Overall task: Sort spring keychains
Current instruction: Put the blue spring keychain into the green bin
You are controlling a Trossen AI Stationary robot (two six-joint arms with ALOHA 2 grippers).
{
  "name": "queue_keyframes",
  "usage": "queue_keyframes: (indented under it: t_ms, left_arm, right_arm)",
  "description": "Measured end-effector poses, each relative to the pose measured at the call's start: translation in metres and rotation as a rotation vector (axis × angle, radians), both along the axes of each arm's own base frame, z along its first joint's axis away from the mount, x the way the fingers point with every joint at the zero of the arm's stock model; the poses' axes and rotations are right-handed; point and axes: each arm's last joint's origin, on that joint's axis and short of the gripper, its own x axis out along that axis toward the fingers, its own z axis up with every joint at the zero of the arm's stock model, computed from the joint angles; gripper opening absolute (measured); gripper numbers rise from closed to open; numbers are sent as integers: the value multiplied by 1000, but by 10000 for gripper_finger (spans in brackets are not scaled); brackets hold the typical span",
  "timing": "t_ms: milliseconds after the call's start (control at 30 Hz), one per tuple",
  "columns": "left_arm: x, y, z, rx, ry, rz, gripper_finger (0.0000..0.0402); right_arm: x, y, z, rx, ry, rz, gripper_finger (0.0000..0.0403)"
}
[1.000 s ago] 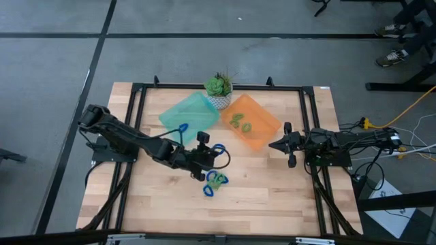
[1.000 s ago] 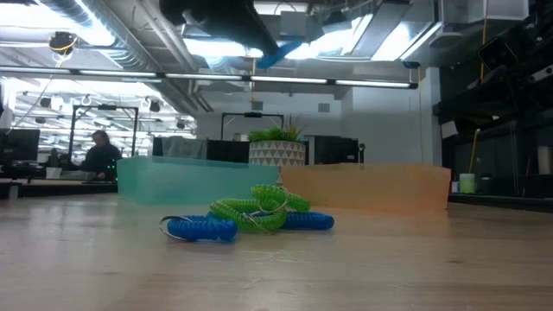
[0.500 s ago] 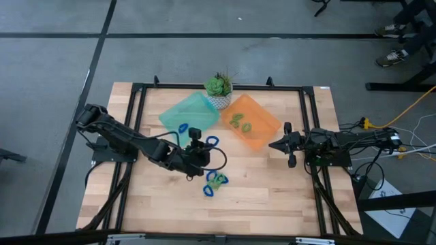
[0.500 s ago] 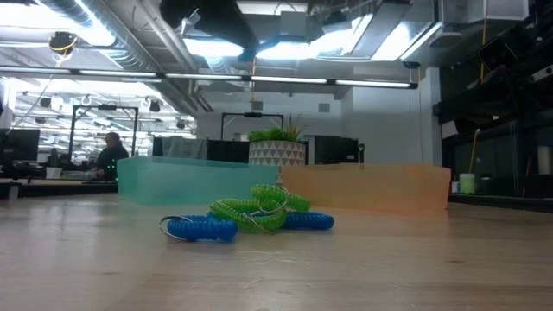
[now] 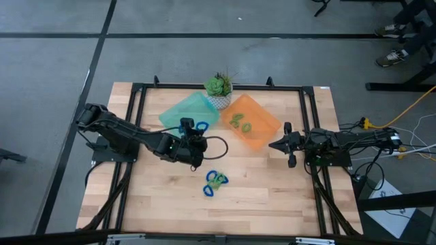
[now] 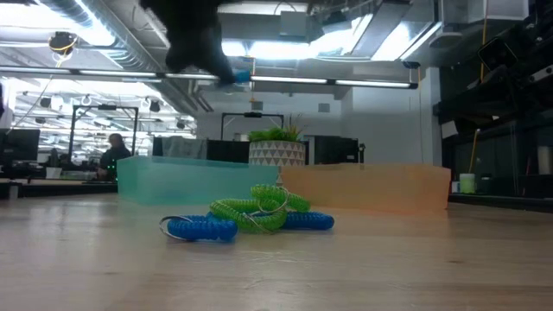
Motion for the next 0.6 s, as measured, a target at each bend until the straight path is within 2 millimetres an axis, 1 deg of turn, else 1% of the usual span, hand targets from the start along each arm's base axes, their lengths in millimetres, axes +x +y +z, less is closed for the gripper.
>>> queue_keyframes:
  t_ms: [133, 267, 400, 600]
  left_arm:
    - [0, 20, -12, -64, 42, 36, 21]
    - [-7, 41, -25, -87, 66, 113, 19]
    - [-14, 64, -30, -130, 39, 206, 18]
    - [-31, 89, -35, -273, -43, 306, 18]
  right_arm:
    - [0, 0, 0, 0, 0, 0, 7]
    - [0, 0, 0, 0, 0, 0, 7]
    - [0, 0, 0, 0, 0, 0, 7]
    - [0, 0, 0, 0, 0, 0, 7]
